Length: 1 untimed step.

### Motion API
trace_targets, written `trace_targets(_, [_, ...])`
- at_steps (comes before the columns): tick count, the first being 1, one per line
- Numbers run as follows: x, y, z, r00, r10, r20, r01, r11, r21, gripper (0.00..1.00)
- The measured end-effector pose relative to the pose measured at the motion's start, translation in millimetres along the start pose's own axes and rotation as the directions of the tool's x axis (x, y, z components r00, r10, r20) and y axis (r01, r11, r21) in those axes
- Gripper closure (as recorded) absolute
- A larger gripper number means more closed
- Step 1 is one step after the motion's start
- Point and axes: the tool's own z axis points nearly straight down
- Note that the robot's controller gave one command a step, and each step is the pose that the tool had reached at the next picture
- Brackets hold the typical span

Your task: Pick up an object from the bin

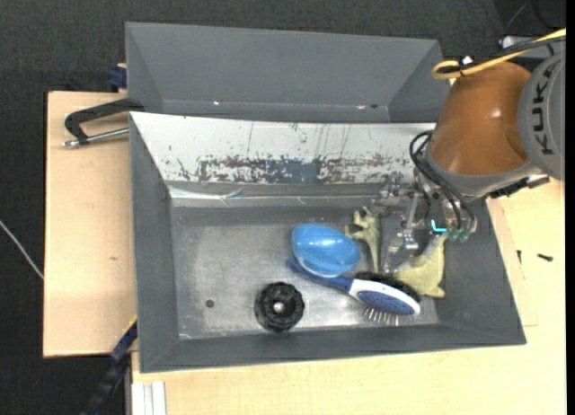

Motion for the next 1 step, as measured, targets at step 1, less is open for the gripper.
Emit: trace_targets(1, [-23.8, 40.3, 72.9, 0.998, -0.063, 0.014, 0.063, 0.998, 0.003, 0.0])
